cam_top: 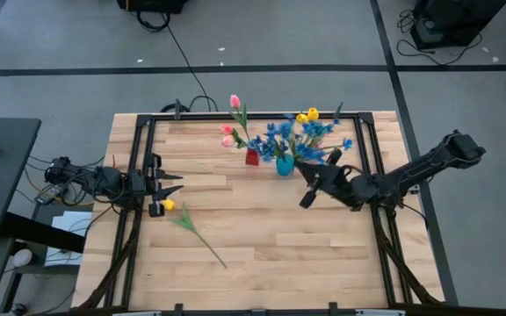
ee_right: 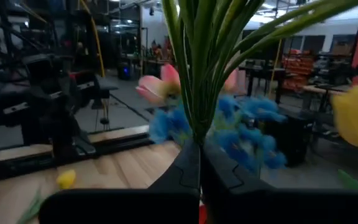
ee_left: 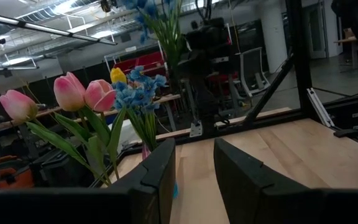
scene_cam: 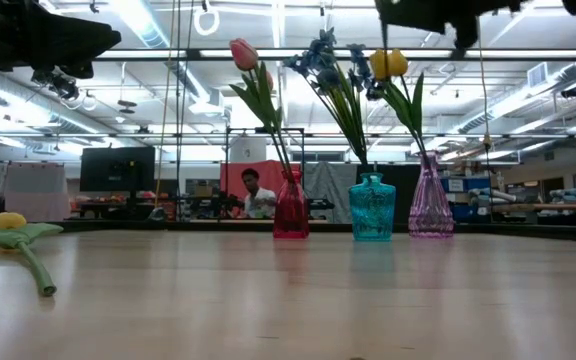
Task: Sort flowers into vase by color
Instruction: Put the blue flowers into the blue vase
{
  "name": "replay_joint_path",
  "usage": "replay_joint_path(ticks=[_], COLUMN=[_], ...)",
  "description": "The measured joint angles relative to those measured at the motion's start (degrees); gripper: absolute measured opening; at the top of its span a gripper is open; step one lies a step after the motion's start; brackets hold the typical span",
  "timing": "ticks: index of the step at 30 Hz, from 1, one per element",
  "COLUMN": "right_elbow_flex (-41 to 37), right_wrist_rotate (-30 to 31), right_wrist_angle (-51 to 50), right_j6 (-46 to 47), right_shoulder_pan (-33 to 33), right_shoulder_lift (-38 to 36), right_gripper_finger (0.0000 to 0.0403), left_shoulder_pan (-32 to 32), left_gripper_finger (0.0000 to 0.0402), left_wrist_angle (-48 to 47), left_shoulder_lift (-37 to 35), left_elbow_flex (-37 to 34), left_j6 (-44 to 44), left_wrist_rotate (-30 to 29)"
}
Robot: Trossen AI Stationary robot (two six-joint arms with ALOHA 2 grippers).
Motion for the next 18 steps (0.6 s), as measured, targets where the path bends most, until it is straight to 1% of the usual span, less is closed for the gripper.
replay_joint_path(ticks=[3, 6, 8, 10, 12, 14, 18], right_elbow_flex=[-4.20, -7.15, -8.41, -9.24, -9.35, -9.35, -9.35], right_wrist_rotate=[-0.59, -2.66, -3.86, -3.72, -1.92, 0.87, 1.03], right_wrist_angle=[-0.37, 0.31, 1.26, 3.95, 9.41, 17.08, 35.08], right_j6=[1.91, 4.98, 7.01, 6.79, 3.96, -1.20, -12.60], right_shoulder_pan=[-1.75, -3.77, -4.94, -5.47, -5.54, -5.49, -5.60], right_shoulder_lift=[-2.80, -3.64, -2.29, 0.38, 3.55, 7.38, 15.03], right_gripper_finger=[0.0008, 0.0008, 0.0008, 0.0007, 0.0007, 0.0007, 0.0007], left_shoulder_pan=[0.00, 0.00, 0.00, 0.00, 0.00, 0.00, 0.00], left_gripper_finger=[0.0115, 0.0115, 0.0115, 0.0115, 0.0115, 0.0115, 0.0115], left_wrist_angle=[0.00, 0.04, 0.04, 0.07, 0.05, -0.06, -0.44], left_shoulder_lift=[0.00, 0.00, 0.00, 0.00, 0.00, 0.00, 0.00], left_elbow_flex=[-0.01, 0.00, 0.00, 0.00, 0.00, 0.00, 0.00], left_j6=[0.02, 0.04, 0.04, 0.24, 0.97, 1.32, 1.42], left_wrist_rotate=[0.00, 0.00, 0.00, 0.00, -0.04, -0.56, -1.97])
